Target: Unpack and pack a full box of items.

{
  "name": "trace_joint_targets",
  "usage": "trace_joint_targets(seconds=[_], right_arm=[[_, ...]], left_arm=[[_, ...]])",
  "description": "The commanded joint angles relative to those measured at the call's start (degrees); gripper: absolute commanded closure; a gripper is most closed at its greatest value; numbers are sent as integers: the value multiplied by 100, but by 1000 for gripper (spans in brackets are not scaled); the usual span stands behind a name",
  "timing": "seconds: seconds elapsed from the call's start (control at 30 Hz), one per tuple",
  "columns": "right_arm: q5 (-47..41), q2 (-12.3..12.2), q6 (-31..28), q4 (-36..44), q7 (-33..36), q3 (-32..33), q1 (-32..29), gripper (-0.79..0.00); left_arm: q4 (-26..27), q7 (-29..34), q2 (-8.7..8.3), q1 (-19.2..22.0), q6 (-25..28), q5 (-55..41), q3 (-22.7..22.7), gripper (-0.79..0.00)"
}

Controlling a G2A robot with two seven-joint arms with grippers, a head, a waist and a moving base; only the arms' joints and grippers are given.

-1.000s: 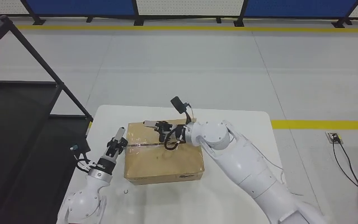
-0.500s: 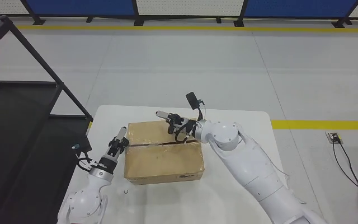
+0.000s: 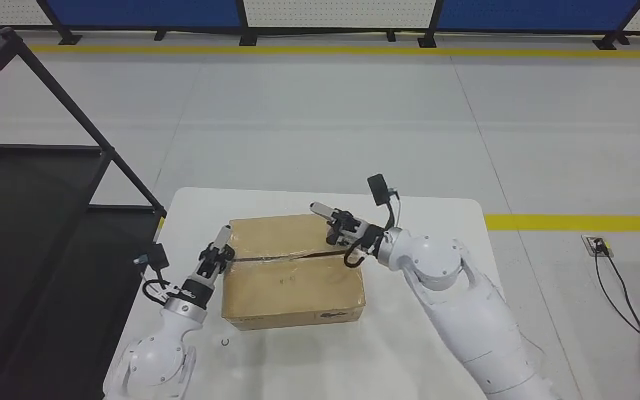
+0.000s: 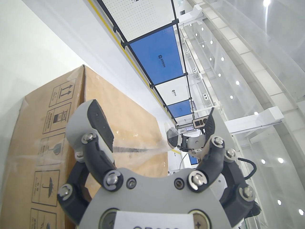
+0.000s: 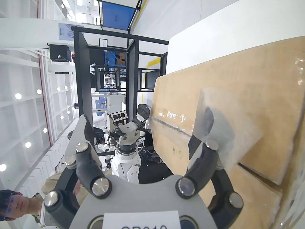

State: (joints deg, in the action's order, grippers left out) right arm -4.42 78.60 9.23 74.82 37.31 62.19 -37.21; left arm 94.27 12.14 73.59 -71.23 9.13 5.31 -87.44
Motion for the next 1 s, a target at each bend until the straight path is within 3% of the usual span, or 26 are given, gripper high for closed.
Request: trace_joint_targets(seconds=[0.0,0.7,0.83,0.97], right_arm=[[0,-35,29,64,-14,141,-110,-785],[-423,-279,-358,687,176,1111,-947,-785],[-577,-294,-391,611,636,1050,-879,-785],[-431,-267,35,309,653,805,-562,-785]], left_arm=[[0,-8,0,7,-4,9,16,-785],[-50,-55,-4,97,-80,98,121,-785],[-42,-76,-2,99,-72,60,129,-785],[-4,-122,1,72,33,-55,109,-785]])
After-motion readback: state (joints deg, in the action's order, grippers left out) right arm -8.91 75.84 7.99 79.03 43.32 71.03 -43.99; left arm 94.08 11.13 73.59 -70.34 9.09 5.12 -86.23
